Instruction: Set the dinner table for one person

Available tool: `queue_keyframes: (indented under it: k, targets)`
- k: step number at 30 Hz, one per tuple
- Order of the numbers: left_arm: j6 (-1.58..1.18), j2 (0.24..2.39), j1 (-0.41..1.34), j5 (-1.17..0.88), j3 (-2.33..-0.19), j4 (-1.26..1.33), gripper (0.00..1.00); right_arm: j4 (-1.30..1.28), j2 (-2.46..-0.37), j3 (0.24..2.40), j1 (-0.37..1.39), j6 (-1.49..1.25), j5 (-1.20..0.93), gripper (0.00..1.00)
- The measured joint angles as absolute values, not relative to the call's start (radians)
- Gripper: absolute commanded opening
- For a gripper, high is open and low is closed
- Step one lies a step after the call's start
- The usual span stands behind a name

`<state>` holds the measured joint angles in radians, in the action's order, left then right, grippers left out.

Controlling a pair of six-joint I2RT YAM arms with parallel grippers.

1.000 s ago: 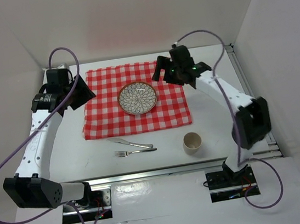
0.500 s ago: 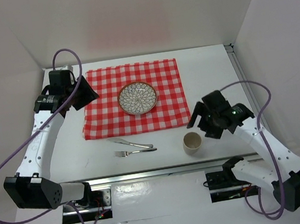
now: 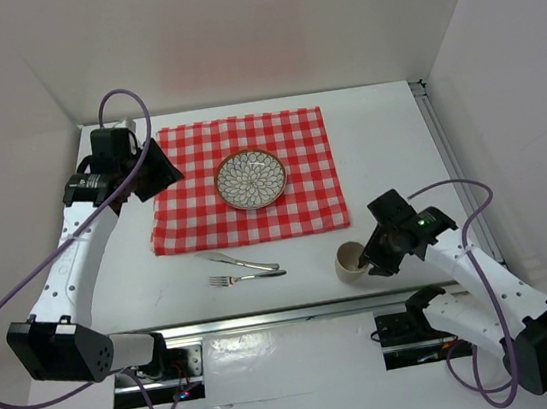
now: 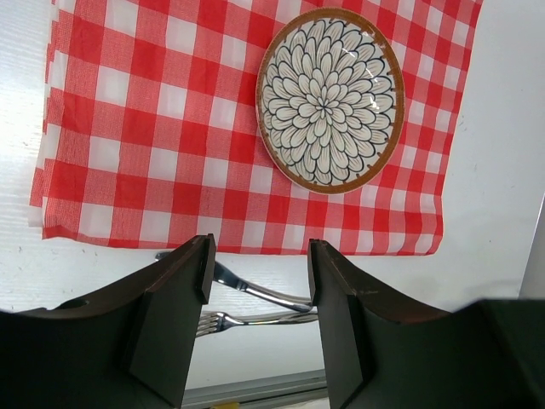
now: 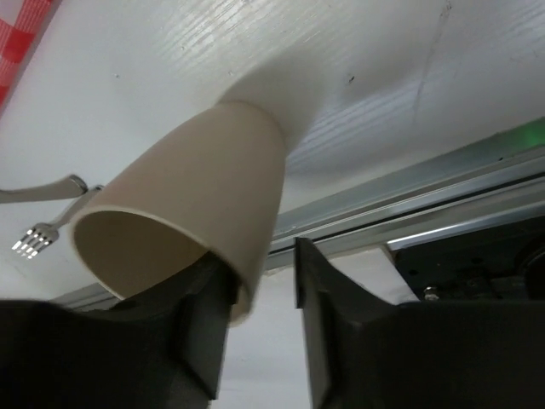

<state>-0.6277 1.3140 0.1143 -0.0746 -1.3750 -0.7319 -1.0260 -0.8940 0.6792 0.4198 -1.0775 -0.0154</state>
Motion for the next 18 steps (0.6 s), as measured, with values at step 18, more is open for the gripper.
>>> queue_keyframes:
  k: [18]
  targets:
    - [-0.577,1.336,0.223,-0.109,-1.32,-0.722,0.85,-0.764,-1.498,1.486,0.384,-0.703,0.226,0.0]
